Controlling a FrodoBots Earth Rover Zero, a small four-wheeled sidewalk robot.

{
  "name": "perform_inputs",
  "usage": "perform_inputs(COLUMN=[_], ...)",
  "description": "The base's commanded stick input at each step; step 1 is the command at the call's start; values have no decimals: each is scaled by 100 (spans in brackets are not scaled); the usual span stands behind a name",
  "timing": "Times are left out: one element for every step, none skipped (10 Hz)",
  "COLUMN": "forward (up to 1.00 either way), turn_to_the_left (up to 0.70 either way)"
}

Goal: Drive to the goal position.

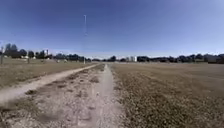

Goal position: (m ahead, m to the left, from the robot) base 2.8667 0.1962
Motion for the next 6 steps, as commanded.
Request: perform_inputs(forward=[70, 70, 70, 70, 70, 70], turn_to_the_left=[0, 0, 0, 0, 0, 0])
